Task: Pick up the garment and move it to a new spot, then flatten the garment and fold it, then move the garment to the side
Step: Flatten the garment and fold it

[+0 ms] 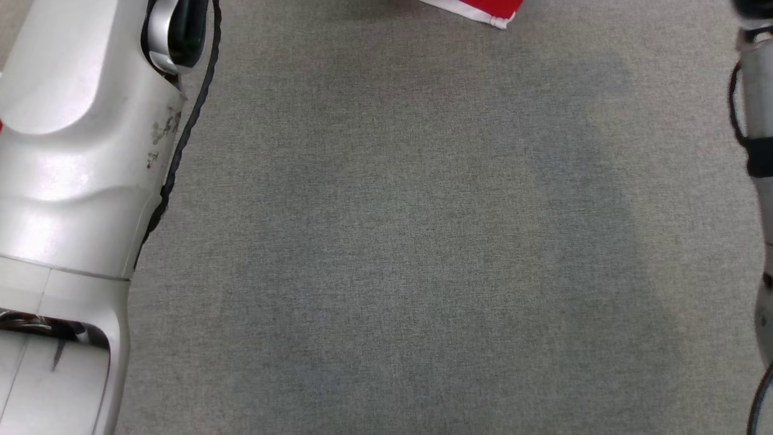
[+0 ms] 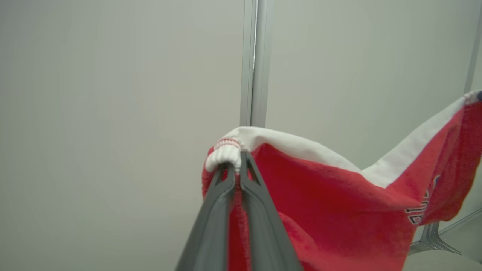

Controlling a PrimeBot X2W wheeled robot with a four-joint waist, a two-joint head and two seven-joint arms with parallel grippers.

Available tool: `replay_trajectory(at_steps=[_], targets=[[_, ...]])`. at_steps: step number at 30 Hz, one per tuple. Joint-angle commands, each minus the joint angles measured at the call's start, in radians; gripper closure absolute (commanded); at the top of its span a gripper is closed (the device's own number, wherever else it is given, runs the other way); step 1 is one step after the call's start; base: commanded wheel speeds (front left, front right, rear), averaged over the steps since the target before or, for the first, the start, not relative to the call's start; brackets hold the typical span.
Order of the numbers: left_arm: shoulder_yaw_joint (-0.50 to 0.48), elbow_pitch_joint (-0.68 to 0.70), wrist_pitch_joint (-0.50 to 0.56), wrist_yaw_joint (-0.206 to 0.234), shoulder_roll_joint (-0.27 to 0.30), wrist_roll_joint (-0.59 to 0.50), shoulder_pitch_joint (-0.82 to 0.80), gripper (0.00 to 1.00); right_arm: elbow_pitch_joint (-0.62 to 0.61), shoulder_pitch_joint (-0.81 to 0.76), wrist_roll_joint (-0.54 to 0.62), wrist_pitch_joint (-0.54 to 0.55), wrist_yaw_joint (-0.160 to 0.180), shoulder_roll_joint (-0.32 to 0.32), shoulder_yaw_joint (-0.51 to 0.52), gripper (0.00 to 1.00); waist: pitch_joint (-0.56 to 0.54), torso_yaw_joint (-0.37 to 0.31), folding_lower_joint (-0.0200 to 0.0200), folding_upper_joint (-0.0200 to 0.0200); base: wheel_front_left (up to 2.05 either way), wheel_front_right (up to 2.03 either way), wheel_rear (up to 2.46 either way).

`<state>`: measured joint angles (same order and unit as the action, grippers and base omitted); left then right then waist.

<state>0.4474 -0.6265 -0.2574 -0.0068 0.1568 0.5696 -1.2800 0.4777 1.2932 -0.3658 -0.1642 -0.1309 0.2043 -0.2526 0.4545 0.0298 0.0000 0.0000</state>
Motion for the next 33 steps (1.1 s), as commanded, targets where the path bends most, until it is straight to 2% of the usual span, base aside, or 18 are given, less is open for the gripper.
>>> replay_trajectory(at_steps=[1,5,9,12,16,24,33], targets=[[-0.008,-0.029,-0.007,-0.006,-0.005,0.009,-0.010,1.00,0.032,0.003,-0.007,-0.013,0.000,-0.009,-0.012,1.00,0.004,-0.006,0.0000,0.0000,0.00,0.00,0.00],[-0.058,-0.180,-0.008,-0.036,-0.035,0.011,0.033,1.00,0.215,-0.011,-0.035,-0.038,0.000,-0.070,-0.082,1.00,0.017,-0.028,0.0000,0.0000,0.00,0.00,0.00],[-0.107,-0.259,-0.008,-0.060,-0.060,-0.004,0.085,1.00,0.354,-0.055,-0.068,-0.068,0.000,-0.113,-0.140,1.00,0.036,-0.038,0.0000,0.0000,0.00,0.00,0.00],[-0.146,-0.292,-0.008,-0.081,-0.078,-0.026,0.157,1.00,0.430,-0.115,-0.110,-0.092,0.000,-0.132,-0.188,1.00,0.045,-0.035,0.0000,0.0000,0.00,0.00,0.00],[-0.173,-0.278,-0.008,-0.095,-0.092,-0.062,0.226,1.00,0.439,-0.177,-0.149,-0.102,0.000,-0.135,-0.209,1.00,0.047,-0.031,0.0000,0.0000,0.00,0.00,0.00],[-0.186,-0.148,-0.007,-0.116,-0.101,-0.141,0.427,1.00,0.221,-0.400,-0.141,-0.102,0.000,-0.088,-0.156,1.00,-0.010,-0.016,0.0000,0.0000,0.00,0.00,0.00],[-0.165,0.060,-0.007,-0.124,-0.104,-0.189,0.722,1.00,-0.066,-0.759,-0.098,-0.102,0.000,-0.041,-0.080,1.00,-0.117,-0.015,0.0000,0.0000,0.00,0.00,0.00]])
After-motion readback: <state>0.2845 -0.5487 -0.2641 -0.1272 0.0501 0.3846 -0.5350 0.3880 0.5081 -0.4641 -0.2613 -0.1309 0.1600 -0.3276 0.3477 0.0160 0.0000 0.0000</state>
